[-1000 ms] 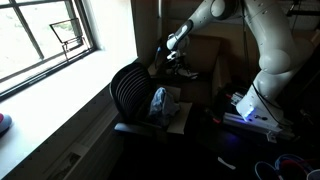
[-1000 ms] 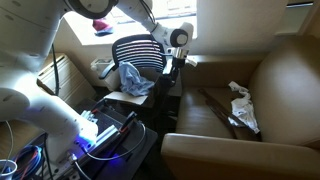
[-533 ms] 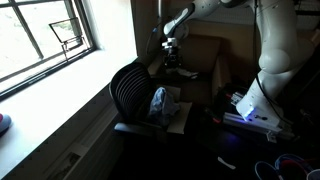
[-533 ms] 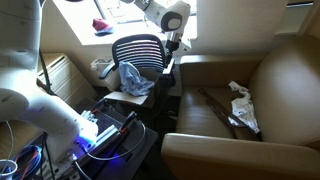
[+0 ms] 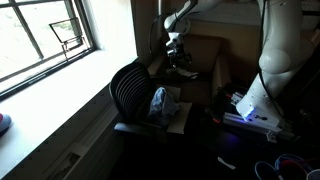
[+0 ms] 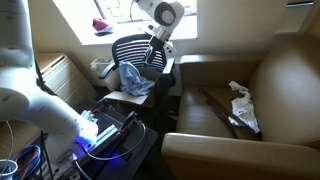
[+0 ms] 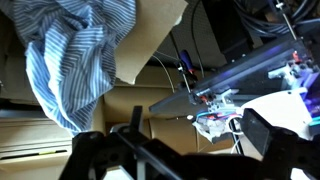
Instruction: Put the clothes on the couch on the chair
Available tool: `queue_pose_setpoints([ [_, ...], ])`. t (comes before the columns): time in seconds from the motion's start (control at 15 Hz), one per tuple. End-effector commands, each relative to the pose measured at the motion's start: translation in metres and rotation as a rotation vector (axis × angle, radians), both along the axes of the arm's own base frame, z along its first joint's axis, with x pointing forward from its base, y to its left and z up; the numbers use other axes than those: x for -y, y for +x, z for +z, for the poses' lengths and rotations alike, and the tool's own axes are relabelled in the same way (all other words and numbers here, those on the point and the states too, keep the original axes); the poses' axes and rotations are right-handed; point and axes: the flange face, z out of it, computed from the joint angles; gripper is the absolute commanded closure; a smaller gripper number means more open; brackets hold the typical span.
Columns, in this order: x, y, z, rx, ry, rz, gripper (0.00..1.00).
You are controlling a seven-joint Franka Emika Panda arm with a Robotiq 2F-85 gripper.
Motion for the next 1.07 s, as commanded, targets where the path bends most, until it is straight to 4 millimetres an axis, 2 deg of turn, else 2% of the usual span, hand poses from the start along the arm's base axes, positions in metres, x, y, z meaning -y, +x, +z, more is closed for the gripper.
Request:
queue_pose_setpoints([
  [0.0, 0.001, -0.002, -0.005, -0.018, 0.000, -0.002, 0.00],
  [0.13, 0.001, -0.002, -0.007, -0.020, -0.003, -0.001, 0.00],
  [0.2, 0.001, 0.001, -0.016, 0.014, -0.019, -0.012, 0.00],
  [0.27, -0.007, -0.004, -0.023, 0.018, -0.014, 0.002, 0.00],
  [0.33, -0.027, -0.014, -0.027, 0.064, 0.003, 0.026, 0.00],
  [0.4, -0.076, -0.018, -0.017, 0.070, 0.071, 0.055, 0.00],
  [0.47, -0.100, -0.024, -0.017, 0.062, 0.098, 0.097, 0.00],
  [0.6, -0.162, -0.036, -0.018, 0.070, 0.162, 0.193, 0.00],
  [0.73, -0.210, -0.073, -0.025, 0.082, 0.249, 0.307, 0.00],
  [0.8, -0.239, -0.075, -0.025, 0.083, 0.256, 0.346, 0.00],
  [0.87, -0.220, -0.054, -0.027, 0.049, 0.230, 0.291, 0.00],
  [0.93, -0.241, -0.063, -0.023, 0.060, 0.244, 0.331, 0.00],
  [1.0, -0.252, -0.070, -0.022, 0.063, 0.251, 0.351, 0.00],
])
